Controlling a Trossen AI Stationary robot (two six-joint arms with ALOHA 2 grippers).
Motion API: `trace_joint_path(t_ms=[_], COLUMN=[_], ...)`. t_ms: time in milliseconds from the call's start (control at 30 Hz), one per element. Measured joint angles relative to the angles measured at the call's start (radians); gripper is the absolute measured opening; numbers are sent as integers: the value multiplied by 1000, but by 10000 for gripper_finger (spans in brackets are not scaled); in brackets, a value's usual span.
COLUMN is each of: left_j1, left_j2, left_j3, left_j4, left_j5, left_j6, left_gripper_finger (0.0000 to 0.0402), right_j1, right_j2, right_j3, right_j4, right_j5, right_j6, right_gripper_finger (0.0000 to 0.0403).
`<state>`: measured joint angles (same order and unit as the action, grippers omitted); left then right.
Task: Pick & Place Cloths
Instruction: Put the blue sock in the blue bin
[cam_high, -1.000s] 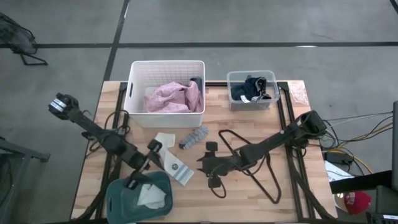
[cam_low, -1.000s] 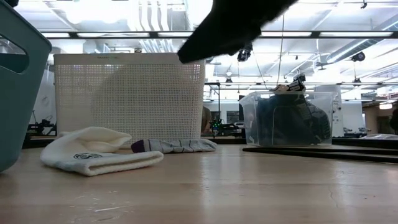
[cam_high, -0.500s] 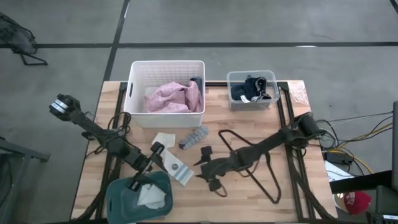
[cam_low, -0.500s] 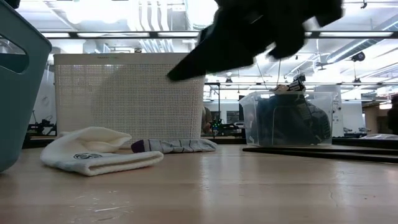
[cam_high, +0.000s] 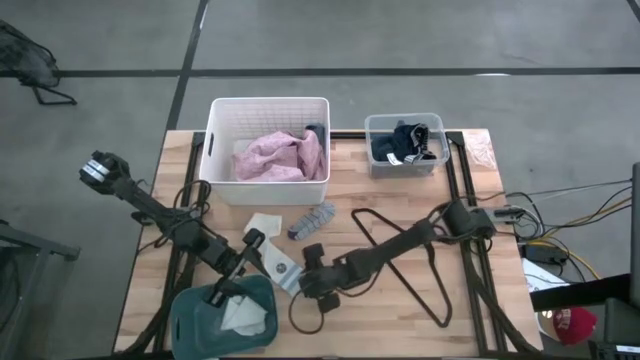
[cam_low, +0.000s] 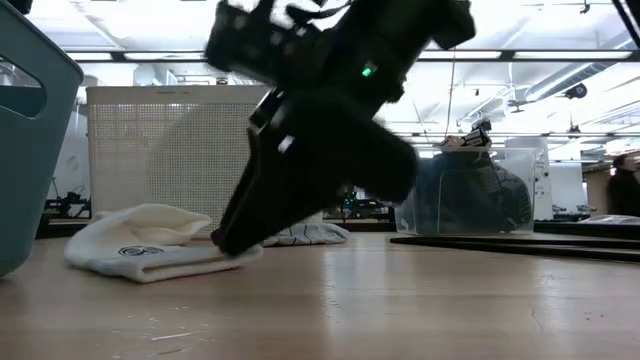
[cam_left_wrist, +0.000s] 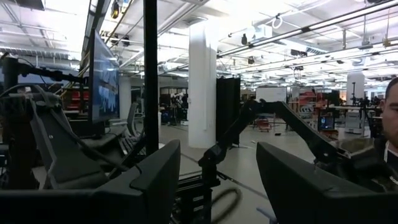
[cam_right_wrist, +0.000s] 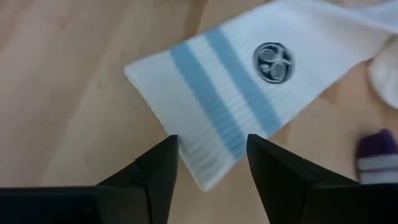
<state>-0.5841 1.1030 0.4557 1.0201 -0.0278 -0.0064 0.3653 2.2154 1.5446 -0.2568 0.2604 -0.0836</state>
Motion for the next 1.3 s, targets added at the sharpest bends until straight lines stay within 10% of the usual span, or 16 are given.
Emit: trace_joint_path(t_ms=[300, 567, 800, 1300], left_j1=[0, 0, 0, 0], left_j2=[0, 0, 0, -1], left_j3=[0, 0, -1, -2], left_j4=[-3, -11, -28, -93], left_j5=[0, 0, 0, -104], left_j6=[-2, -2, 0, 51], left_gripper_finger=[218, 218, 218, 218], right_j1=[-15, -17, -18, 88], right_j2=[99, 97, 85, -145], right_j3=[133, 159, 192, 94], right_j4=[-124, -181, -278, -355], right_j5=[-3, -41, 12, 445], right_j6=[-20, 20, 37, 162], right_gripper_finger=[146, 21, 11, 9])
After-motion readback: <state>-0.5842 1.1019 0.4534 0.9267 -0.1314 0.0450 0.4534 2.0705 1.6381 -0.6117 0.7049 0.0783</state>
